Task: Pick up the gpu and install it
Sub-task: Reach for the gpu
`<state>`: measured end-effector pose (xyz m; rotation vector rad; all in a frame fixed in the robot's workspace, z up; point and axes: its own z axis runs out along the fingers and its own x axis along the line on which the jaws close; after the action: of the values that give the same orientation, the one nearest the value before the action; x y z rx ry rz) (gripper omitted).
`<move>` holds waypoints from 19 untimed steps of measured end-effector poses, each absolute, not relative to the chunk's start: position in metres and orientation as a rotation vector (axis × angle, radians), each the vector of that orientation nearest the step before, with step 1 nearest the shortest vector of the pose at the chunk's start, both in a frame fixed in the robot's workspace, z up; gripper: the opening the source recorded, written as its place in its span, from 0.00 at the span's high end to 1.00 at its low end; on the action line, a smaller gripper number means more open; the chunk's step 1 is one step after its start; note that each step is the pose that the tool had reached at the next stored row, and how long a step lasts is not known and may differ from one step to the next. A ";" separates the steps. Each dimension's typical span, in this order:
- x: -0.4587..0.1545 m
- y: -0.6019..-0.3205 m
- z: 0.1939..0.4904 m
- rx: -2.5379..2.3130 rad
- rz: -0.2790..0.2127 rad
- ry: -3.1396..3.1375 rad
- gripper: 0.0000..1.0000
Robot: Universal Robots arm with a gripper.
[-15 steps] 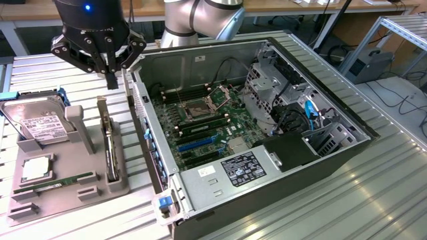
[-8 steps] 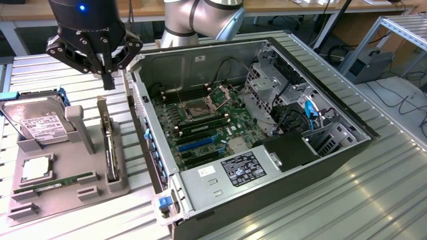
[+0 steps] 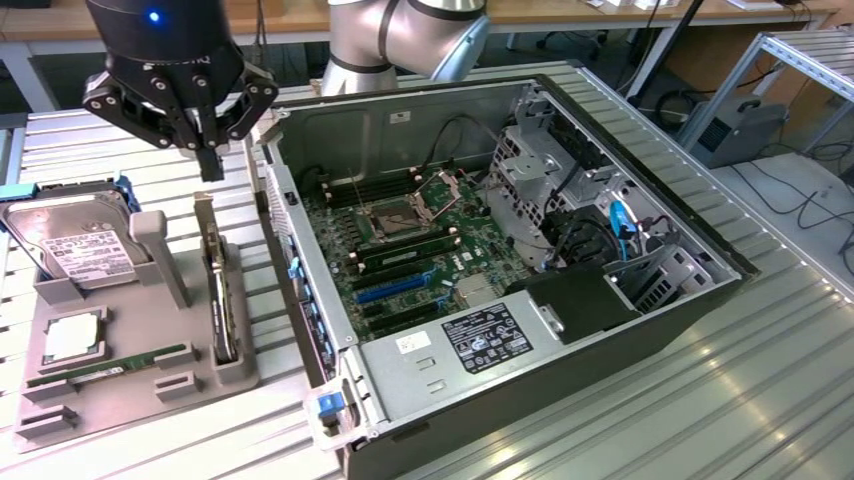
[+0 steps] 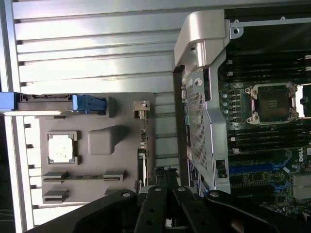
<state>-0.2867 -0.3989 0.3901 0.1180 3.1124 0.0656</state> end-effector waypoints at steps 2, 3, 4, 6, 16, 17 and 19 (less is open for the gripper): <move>-0.287 -0.399 0.390 0.118 0.065 3.112 0.89; -0.288 -0.399 0.390 0.118 0.065 3.113 0.89; -0.288 -0.399 0.390 0.118 0.065 3.112 0.89; -0.289 -0.400 0.389 0.118 0.065 3.113 0.89; -0.290 -0.413 0.389 0.118 0.065 3.113 0.89; -0.290 -0.414 0.389 0.118 0.065 3.113 0.89; -0.290 -0.417 0.389 0.118 0.065 3.113 0.89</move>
<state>-0.2903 -0.4169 0.3893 0.1180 3.1125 0.0654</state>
